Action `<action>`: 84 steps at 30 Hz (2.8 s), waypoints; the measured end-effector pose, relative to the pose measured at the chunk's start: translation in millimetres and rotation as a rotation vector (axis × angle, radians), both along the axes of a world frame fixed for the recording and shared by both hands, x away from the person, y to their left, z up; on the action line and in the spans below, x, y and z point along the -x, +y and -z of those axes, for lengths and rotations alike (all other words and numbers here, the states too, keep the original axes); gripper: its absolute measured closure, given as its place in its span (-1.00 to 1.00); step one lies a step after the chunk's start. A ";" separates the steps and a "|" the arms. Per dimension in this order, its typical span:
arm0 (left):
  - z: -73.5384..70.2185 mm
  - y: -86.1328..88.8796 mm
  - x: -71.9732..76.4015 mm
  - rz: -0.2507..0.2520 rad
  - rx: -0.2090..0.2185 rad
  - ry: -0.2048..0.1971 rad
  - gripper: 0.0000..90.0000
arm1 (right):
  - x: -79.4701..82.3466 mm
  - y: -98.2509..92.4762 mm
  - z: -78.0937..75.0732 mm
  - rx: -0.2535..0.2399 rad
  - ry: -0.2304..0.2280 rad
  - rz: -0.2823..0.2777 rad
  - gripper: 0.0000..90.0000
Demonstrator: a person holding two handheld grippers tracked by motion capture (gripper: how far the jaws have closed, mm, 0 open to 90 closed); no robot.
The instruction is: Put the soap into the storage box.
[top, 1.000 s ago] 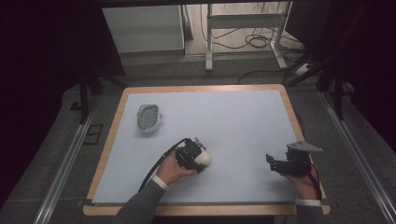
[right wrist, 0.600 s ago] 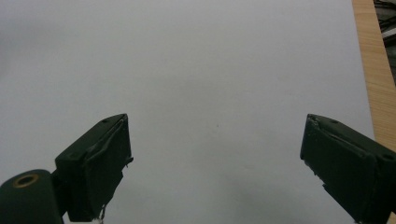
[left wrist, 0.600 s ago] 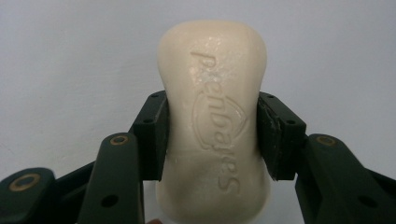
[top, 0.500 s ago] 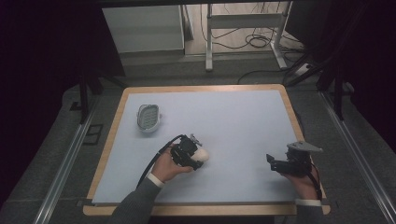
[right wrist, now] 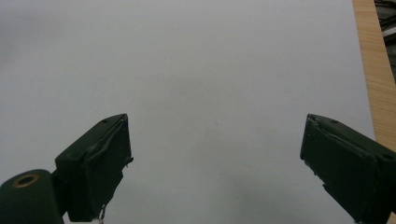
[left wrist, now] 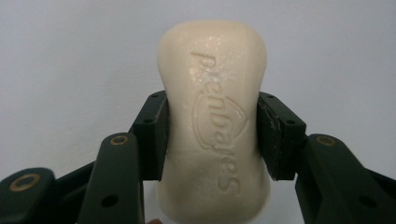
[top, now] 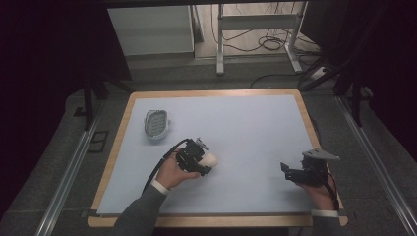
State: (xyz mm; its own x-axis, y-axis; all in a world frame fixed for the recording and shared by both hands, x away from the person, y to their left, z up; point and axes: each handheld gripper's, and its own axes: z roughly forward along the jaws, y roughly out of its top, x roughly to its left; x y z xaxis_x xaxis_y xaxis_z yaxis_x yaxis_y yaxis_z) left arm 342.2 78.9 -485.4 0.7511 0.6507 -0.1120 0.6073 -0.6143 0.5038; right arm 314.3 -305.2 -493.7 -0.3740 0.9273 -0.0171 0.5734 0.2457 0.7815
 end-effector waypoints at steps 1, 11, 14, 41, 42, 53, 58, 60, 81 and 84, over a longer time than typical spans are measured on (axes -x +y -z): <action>-0.4 1.2 -0.5 -0.002 0.000 -0.001 0.10 | 0.0 0.0 0.0 0.000 0.000 0.000 -0.81; -6.8 13.0 -4.7 -0.024 0.004 -0.009 0.10 | 0.6 -0.1 -0.7 -0.006 -0.012 -0.012 -0.81; -10.0 17.1 -6.0 -0.038 0.008 -0.022 0.10 | 0.8 -0.2 -1.0 -0.006 -0.012 -0.013 -0.81; -26.7 48.8 -17.8 -0.110 0.010 -0.047 0.10 | 1.2 -2.5 -1.1 -0.010 -0.008 -0.001 -0.81; -26.6 49.3 -18.0 -0.110 0.010 -0.047 0.10 | 1.1 -2.5 -0.9 -0.009 -0.008 -0.001 -0.81; -29.0 58.3 -22.0 -0.131 0.019 -0.049 0.10 | 0.6 -2.5 0.1 -0.011 -0.007 -0.002 -0.81; -32.2 60.5 -22.8 -0.136 0.016 -0.055 0.10 | 0.4 -2.6 0.5 -0.009 -0.006 0.001 -0.81; -33.5 61.3 -23.5 -0.138 0.018 -0.058 0.10 | 0.3 -3.0 0.6 -0.010 -0.004 0.003 -0.81; -38.1 74.1 -30.9 -0.171 0.022 -0.062 0.10 | 0.4 -3.2 0.5 -0.009 -0.005 0.003 -0.81; -37.8 76.8 -33.6 -0.177 0.021 -0.055 0.10 | 0.4 -3.3 0.6 -0.007 -0.004 0.004 -0.81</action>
State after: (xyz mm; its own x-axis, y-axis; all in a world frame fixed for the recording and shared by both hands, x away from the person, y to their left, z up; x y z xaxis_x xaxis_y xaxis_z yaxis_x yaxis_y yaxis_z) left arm 375.8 155.7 -447.6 0.6307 0.7709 -0.0893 0.6761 -0.4894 0.5508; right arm 313.9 -308.5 -494.3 -0.3706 0.9287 -0.0122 0.5710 0.2382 0.7856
